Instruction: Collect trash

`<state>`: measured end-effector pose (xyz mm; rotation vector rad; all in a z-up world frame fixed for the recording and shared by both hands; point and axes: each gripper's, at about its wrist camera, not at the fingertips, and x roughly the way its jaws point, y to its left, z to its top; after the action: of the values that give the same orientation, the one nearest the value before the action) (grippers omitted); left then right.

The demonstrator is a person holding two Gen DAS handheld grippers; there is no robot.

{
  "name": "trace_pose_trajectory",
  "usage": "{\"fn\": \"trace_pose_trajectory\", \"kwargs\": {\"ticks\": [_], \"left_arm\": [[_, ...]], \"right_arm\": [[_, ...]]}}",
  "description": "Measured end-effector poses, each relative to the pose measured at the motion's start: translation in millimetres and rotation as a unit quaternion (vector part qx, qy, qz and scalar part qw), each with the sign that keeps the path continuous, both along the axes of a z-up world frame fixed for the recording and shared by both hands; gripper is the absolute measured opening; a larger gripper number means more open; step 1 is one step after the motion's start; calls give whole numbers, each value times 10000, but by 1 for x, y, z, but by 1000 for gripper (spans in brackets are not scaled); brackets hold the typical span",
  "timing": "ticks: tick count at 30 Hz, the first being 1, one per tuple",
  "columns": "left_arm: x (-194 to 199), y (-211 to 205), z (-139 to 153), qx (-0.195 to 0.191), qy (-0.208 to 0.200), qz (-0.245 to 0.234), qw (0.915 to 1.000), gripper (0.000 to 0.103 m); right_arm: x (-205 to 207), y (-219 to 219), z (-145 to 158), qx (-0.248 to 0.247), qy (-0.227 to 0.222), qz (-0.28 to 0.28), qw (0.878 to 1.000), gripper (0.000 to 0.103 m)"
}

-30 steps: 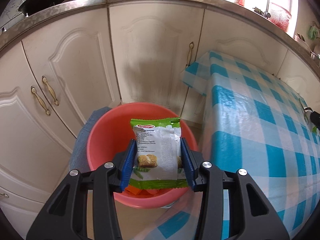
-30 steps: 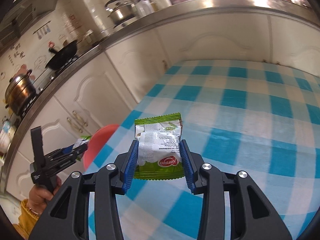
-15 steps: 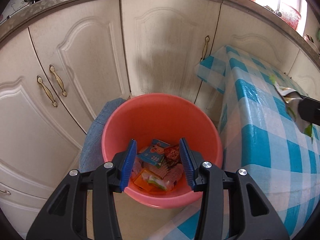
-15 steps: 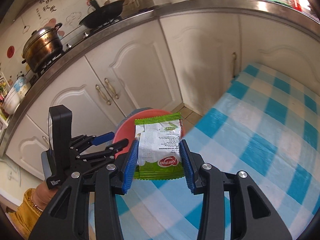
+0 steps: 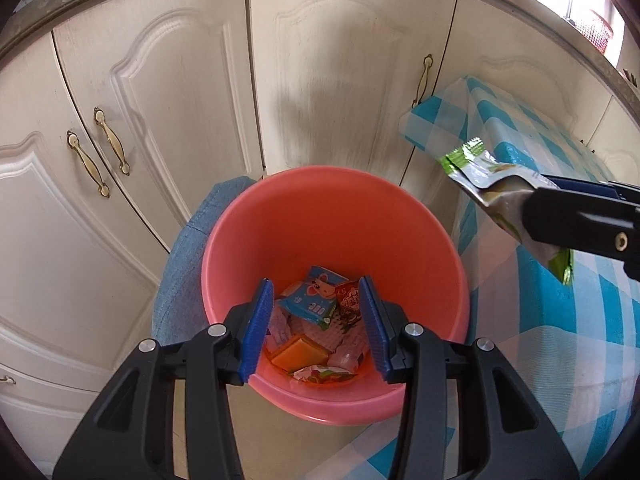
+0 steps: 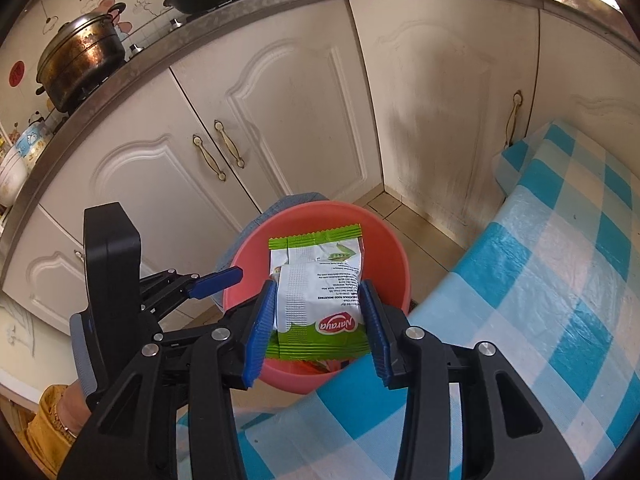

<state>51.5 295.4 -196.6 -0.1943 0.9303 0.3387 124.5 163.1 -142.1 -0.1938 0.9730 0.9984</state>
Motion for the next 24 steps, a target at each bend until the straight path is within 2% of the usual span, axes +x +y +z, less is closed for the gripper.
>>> {"fn": "trace_pose_trajectory", "kwargs": {"ticks": [2, 3, 4, 7, 9, 11, 14, 21, 24], "left_arm": [[1, 1, -2, -2, 20, -3, 10000, 45], [1, 1, -3, -1, 32, 5, 10000, 46], [2, 2, -3, -4, 41, 18, 10000, 46], [3, 3, -4, -27, 36, 51, 10000, 59], [3, 2, -3, 4, 5, 76, 10000, 74], [3, 1, -1, 38, -17, 110, 9999, 83], [4, -1, 1, 95, -3, 125, 9999, 88], [5, -8, 17, 250, -15, 169, 9995, 89], [2, -14, 31, 310, -159, 153, 9993, 89]], "right_arm": [[2, 4, -4, -60, 23, -49, 10000, 51], [4, 6, -6, -68, 43, -78, 9999, 61], [5, 6, -7, -62, 59, -120, 9999, 64], [8, -1, -8, 33, 95, -251, 9996, 71], [8, -8, -6, 47, 43, -392, 9992, 80], [9, -17, -3, 58, -53, -569, 9983, 81], [9, -36, 5, 80, -285, -891, 9956, 84], [12, -83, 17, 57, -665, -1544, 9858, 87], [15, -107, 23, 65, -773, -1848, 9797, 87]]}}
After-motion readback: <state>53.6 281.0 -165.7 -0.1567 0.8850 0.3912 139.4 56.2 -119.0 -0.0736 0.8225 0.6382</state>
